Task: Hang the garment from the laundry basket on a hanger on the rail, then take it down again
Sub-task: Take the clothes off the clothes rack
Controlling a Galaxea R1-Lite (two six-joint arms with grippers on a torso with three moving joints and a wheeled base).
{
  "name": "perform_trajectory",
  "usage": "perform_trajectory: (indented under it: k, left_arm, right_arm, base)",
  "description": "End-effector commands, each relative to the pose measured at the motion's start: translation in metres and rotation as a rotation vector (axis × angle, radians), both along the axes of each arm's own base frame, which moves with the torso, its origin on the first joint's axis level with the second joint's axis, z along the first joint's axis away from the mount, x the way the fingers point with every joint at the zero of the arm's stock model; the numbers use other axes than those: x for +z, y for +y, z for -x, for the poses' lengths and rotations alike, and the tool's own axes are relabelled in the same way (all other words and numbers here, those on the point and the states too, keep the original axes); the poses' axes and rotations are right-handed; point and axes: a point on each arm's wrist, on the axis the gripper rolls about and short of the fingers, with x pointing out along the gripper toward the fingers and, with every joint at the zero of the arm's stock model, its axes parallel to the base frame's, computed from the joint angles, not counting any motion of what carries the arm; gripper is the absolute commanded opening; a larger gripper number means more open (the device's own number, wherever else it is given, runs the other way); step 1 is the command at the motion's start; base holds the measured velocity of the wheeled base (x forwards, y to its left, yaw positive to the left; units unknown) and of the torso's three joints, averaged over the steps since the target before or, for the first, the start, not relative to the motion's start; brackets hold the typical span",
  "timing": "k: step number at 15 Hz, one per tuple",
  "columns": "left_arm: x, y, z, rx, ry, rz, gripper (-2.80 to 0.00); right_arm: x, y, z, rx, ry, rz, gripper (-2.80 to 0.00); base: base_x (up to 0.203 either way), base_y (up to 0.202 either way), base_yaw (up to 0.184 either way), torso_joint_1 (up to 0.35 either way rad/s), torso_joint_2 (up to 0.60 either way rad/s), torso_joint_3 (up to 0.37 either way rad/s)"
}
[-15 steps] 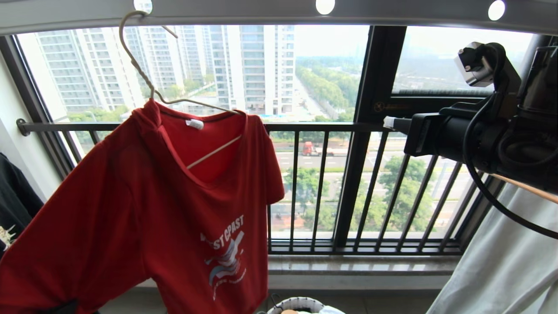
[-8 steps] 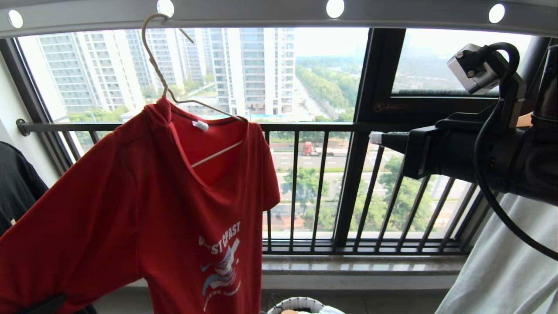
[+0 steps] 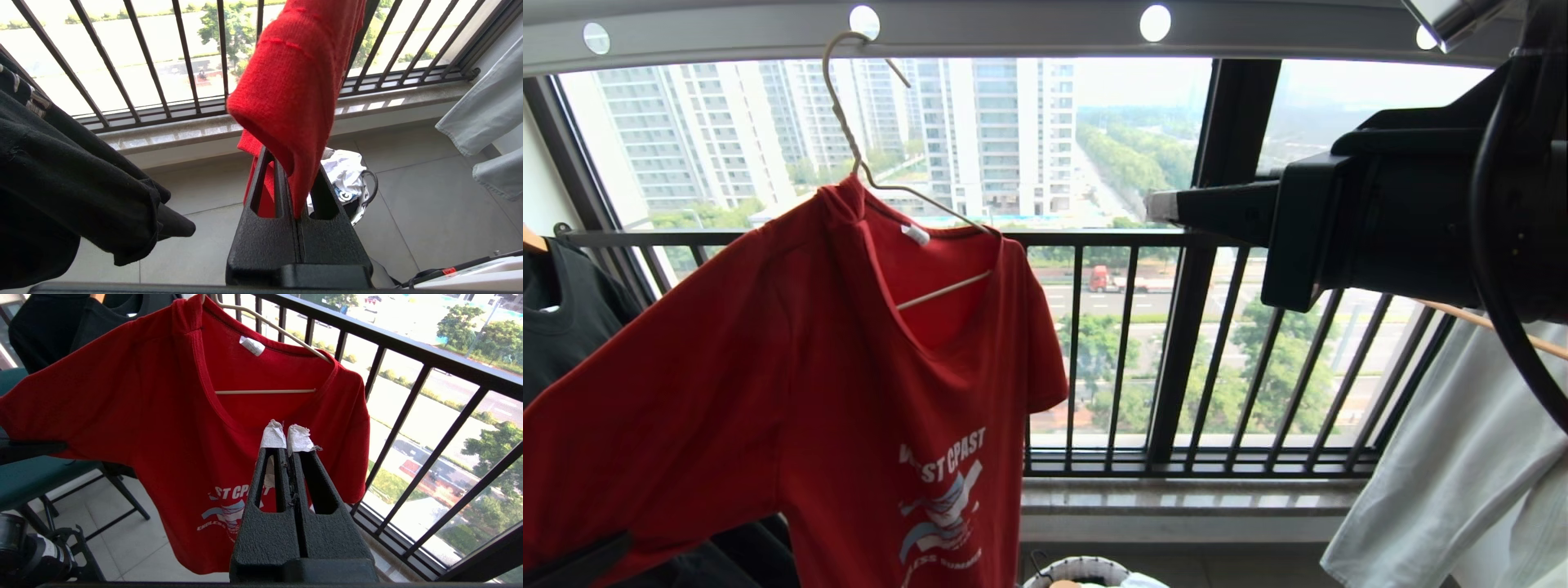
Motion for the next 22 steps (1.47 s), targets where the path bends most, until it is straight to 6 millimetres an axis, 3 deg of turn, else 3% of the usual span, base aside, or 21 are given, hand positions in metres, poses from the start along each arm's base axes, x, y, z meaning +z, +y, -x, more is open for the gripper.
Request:
perform_trajectory:
  k: [1,2,3,10,16,22]
  left_arm:
    - [0.001,0.0,-0.001,0.0,0.002,0.001,-2.8]
    - [0.001,0.0,0.0,0.0,0.001,0.001,-2.8]
    - [0.001,0.0,0.0,0.0,-0.001,0.002,-2.8]
    - [0.001,0.0,0.0,-0.002,-0.002,0.001,-2.8]
    - [0.004,0.001,0.002,-0.004,-0.041,0.02,-2.8]
    - [0.006,0.001,0.012,-0.13,-0.077,0.066,-2.8]
  right_arm:
    - [0.004,0.034,-0.013,0.051,-0.013,0.049,-2.8]
    - [0.006,0.046,-0.016,0.07,-0.023,0.063,-2.8]
    - [0.007,0.058,-0.02,0.087,-0.032,0.075,0.0]
    - [0.021,0.114,-0.037,0.145,-0.103,0.09,0.0]
    - [0.001,0.154,-0.054,0.171,-0.222,0.11,0.0]
    - [-0.003,0.165,-0.062,0.16,-0.291,0.056,0.0]
  base:
    - [0.0,0.0,0.0,0.0,0.0,0.0]
    - [0.0,0.0,0.0,0.0,0.0,0.0]
    - [0.0,0.0,0.0,0.0,0.0,0.0]
    - [0.0,0.0,0.0,0.0,0.0,0.0]
    - [0.0,0.0,0.0,0.0,0.0,0.0]
    - [0.0,0.0,0.0,0.0,0.0,0.0]
